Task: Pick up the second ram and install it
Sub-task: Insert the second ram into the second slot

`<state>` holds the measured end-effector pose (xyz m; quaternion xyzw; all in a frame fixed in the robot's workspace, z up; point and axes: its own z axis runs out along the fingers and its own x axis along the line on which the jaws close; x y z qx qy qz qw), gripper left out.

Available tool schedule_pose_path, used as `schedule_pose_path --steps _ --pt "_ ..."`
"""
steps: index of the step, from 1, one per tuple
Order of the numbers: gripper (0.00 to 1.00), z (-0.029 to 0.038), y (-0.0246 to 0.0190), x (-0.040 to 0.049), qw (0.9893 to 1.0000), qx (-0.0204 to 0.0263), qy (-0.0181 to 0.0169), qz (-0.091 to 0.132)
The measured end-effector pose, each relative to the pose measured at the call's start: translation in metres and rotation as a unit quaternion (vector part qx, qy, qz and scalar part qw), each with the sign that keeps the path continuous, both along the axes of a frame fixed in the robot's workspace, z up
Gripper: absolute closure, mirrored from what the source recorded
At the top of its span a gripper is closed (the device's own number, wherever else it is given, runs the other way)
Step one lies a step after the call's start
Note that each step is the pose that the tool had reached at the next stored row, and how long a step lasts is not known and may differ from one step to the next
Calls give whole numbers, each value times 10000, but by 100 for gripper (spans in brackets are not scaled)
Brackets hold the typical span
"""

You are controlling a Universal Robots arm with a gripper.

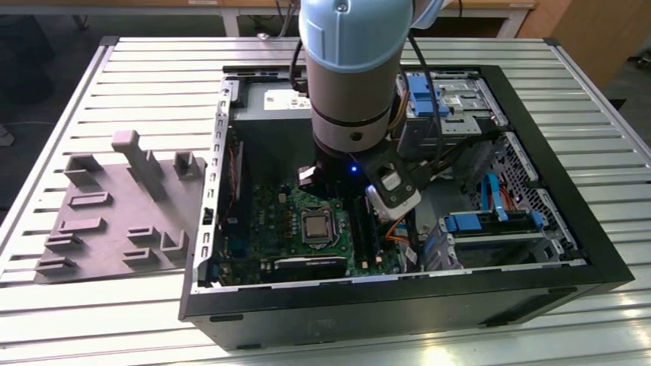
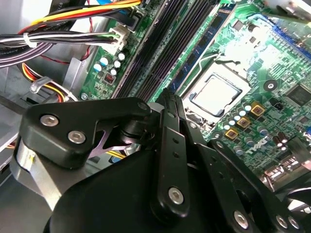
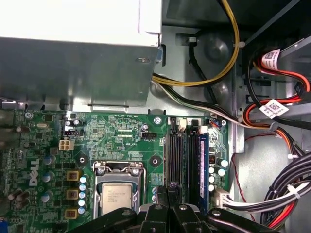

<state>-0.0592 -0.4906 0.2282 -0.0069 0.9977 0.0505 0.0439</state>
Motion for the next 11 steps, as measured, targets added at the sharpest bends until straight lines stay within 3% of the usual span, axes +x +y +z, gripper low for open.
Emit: schedule_pose_path --steps 11 --pt "89 -6 0 11 10000 20 0 -47"
